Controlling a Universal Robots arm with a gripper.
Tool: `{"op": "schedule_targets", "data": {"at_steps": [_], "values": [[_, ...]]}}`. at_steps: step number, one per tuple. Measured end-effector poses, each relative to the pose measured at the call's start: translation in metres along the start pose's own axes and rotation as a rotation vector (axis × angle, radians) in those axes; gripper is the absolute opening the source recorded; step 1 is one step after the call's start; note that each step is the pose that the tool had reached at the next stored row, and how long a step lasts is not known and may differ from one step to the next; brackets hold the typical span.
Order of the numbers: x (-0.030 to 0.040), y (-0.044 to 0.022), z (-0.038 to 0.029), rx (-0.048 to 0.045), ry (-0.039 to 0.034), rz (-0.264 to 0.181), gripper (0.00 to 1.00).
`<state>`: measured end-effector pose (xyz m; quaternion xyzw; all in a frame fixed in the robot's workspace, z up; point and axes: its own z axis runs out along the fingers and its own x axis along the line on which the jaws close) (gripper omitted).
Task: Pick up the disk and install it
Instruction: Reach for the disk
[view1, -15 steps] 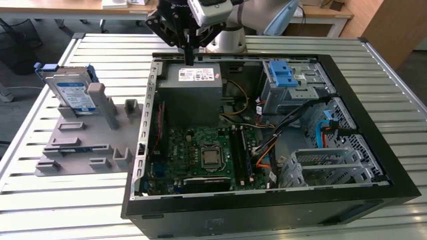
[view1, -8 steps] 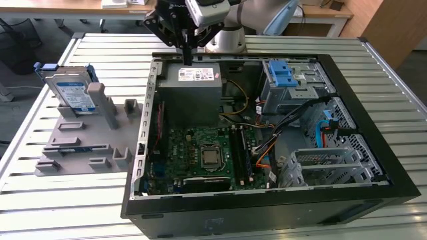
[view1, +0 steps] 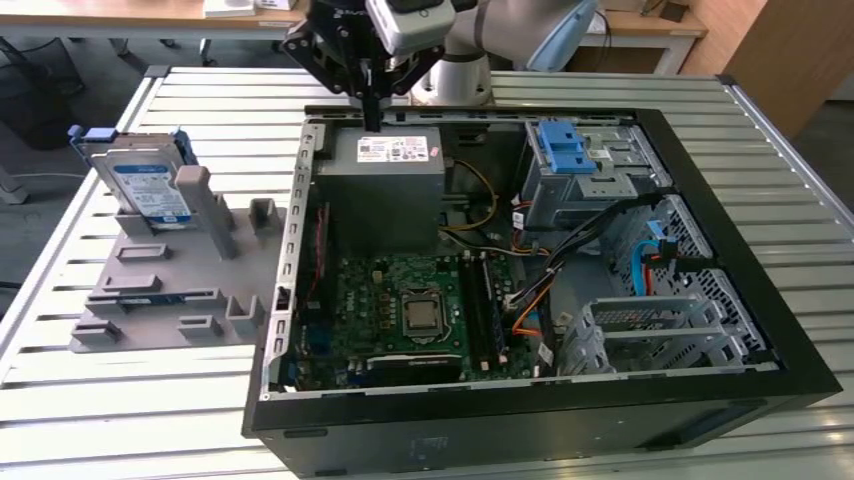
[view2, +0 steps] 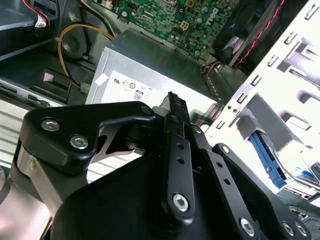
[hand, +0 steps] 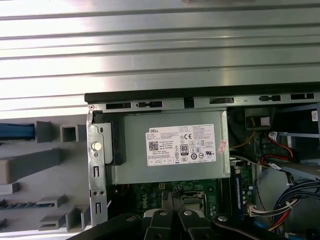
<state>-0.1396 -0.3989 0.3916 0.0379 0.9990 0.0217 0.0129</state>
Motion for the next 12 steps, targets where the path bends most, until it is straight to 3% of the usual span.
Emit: {"op": "schedule_targets", "data": {"at_steps": [12], "values": [[0.0041, -0.0003, 0.0003, 0.0000, 0.0000, 0.000, 0.11]]}}
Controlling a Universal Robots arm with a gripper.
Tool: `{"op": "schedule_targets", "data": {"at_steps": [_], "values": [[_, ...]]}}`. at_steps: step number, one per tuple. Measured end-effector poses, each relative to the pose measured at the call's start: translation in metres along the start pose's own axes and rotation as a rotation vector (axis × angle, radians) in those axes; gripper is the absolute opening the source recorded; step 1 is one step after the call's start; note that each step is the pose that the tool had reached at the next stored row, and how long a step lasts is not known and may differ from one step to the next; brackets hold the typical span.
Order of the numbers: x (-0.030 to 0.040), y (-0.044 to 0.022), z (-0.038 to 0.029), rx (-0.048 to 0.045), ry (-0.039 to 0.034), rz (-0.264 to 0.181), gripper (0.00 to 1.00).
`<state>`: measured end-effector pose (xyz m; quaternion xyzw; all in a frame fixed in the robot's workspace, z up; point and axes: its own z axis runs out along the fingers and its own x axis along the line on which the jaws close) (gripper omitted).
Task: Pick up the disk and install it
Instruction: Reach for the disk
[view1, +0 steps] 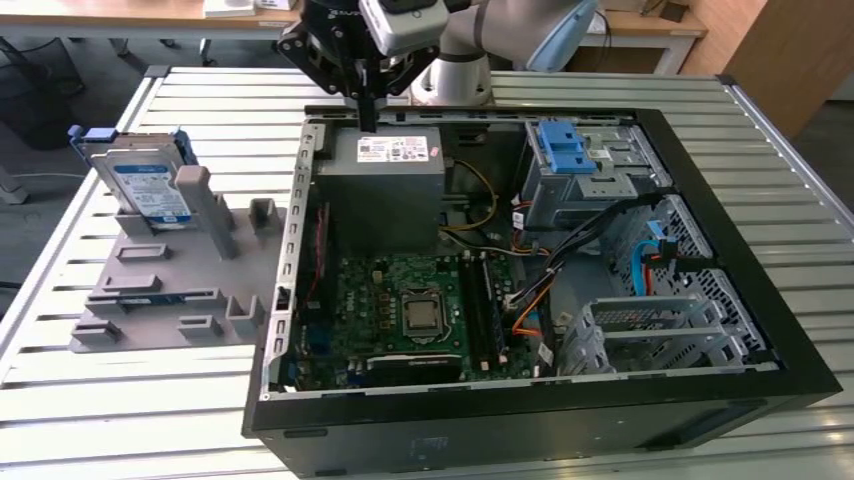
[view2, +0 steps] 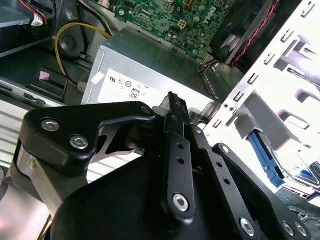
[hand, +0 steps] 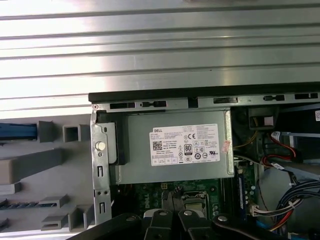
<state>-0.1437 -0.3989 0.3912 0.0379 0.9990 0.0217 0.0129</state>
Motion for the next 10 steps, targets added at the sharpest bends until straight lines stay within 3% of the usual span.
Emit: {"op": "schedule_targets", "data": {"at_steps": [10], "values": [[0.0030, -0.0002, 0.0001, 0.0000, 0.0000, 0.000, 0.11]]}}
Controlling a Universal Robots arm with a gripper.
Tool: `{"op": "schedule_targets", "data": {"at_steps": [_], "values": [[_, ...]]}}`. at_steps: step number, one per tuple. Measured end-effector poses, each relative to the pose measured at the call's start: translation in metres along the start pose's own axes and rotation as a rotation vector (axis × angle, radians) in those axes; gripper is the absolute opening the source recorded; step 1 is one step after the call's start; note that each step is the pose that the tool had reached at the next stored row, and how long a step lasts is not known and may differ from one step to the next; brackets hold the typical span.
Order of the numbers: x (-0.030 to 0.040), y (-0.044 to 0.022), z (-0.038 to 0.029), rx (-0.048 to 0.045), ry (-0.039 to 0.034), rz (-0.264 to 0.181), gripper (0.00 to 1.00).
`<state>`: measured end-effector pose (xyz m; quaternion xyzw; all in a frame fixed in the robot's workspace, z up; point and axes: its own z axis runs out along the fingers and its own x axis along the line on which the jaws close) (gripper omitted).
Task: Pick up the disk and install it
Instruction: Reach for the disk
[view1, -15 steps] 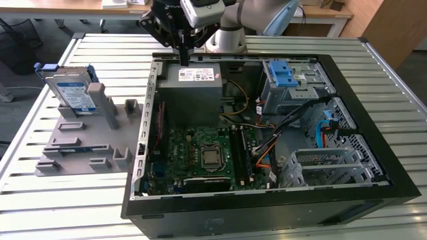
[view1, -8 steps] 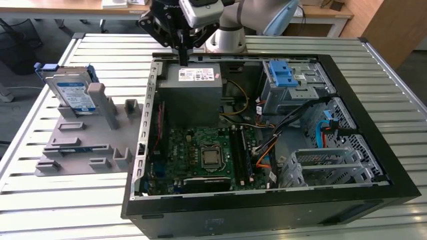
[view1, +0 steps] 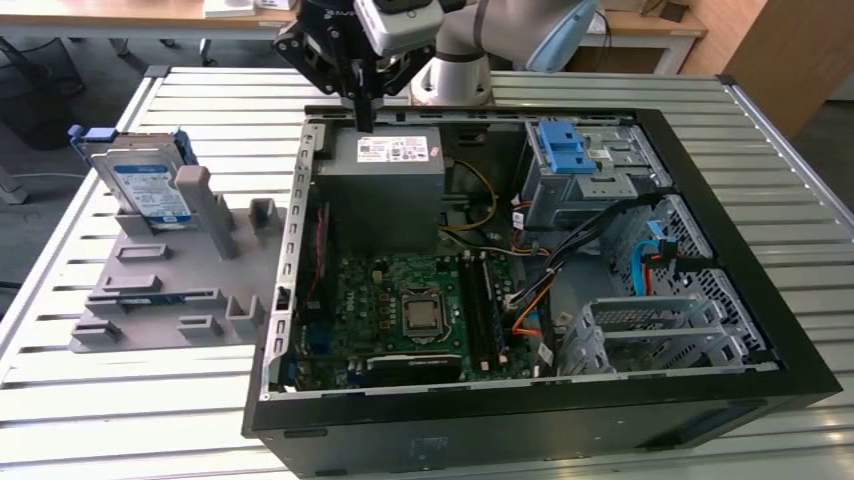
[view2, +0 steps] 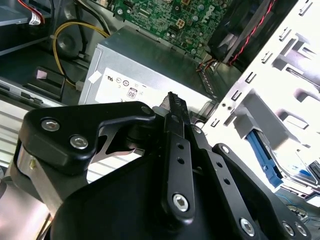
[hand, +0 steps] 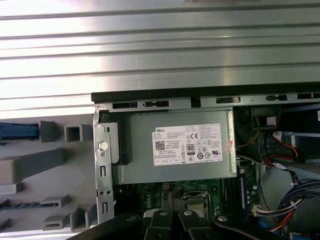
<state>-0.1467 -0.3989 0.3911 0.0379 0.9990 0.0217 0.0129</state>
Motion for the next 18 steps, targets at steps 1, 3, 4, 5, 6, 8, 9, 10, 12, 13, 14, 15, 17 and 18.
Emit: {"op": "schedule_targets", "data": {"at_steps": [1, 3, 4, 5, 6, 8, 9, 10, 12, 13, 14, 15, 17, 18], "values": [[0.0002, 0.0000, 0.0000, 0.0000, 0.0000, 0.000, 0.11], [0.0006, 0.0000, 0.0001, 0.0000, 0.0000, 0.000, 0.11], [0.0008, -0.0001, 0.0001, 0.0000, 0.0000, 0.000, 0.11], [0.0009, -0.0001, 0.0001, 0.0000, 0.0000, 0.000, 0.11], [0.0011, -0.0001, 0.0002, -0.0001, 0.0000, 0.000, 0.11], [0.0015, -0.0001, 0.0002, 0.0000, 0.0000, 0.000, 0.11], [0.0016, -0.0001, 0.0003, 0.0000, 0.0000, 0.000, 0.11], [0.0019, -0.0002, 0.0003, 0.0000, 0.0000, 0.000, 0.11], [0.0024, -0.0002, 0.0003, 0.0000, 0.0000, 0.000, 0.11], [0.0026, -0.0002, 0.0003, 0.0000, 0.0000, 0.000, 0.11], [0.0028, -0.0002, 0.0003, 0.0000, 0.0000, 0.000, 0.11], [0.0031, -0.0003, 0.0004, 0.0000, 0.0000, 0.000, 0.11], [0.0035, -0.0003, 0.0005, -0.0001, 0.0000, 0.000, 0.11], [0.0037, -0.0003, 0.0005, -0.0001, 0.0000, 0.000, 0.11]]}}
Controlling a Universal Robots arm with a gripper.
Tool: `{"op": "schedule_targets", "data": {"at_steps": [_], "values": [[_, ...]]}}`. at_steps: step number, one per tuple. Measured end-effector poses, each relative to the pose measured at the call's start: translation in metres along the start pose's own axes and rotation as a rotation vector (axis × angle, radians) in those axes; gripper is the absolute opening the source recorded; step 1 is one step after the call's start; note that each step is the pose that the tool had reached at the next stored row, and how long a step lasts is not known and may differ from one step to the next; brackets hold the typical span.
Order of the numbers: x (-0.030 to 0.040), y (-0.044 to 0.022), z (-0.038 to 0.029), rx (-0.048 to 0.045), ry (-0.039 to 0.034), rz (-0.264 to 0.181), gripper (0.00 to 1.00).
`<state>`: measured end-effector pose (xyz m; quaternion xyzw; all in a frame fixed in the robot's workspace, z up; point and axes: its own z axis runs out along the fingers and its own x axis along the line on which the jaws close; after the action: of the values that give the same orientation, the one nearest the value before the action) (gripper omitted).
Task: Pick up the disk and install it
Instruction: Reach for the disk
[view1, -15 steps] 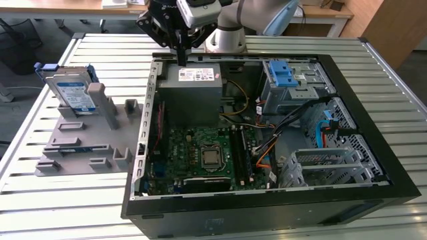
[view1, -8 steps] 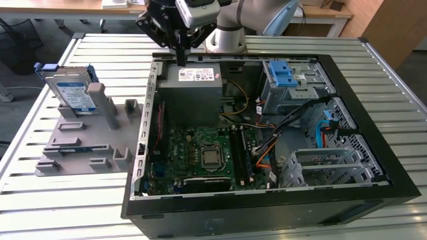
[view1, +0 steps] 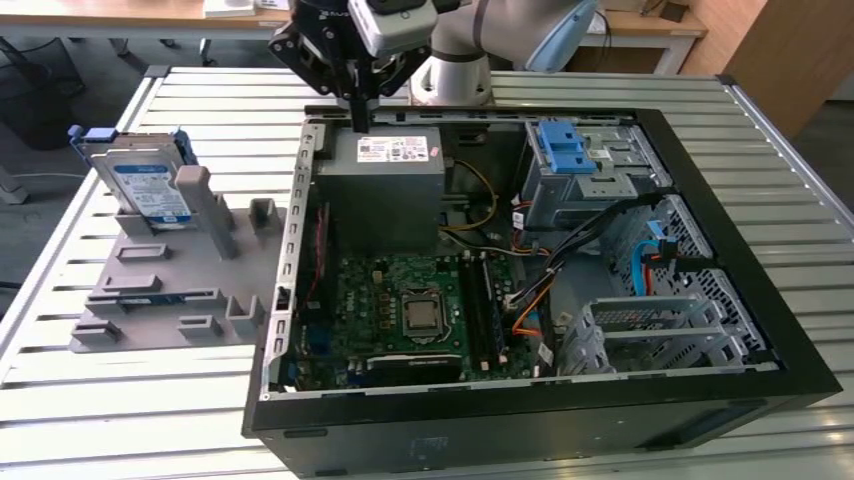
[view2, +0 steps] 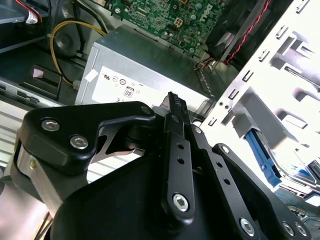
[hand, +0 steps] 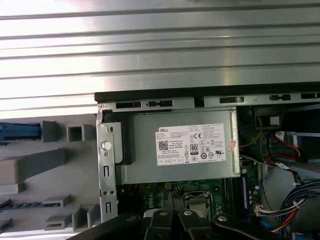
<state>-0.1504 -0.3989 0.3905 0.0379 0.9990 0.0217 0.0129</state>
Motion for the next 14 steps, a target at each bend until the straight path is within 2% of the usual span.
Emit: {"op": "schedule_targets", "data": {"at_steps": [14], "values": [[0.0028, -0.0003, 0.0008, 0.0001, 0.0001, 0.000, 0.11]]}}
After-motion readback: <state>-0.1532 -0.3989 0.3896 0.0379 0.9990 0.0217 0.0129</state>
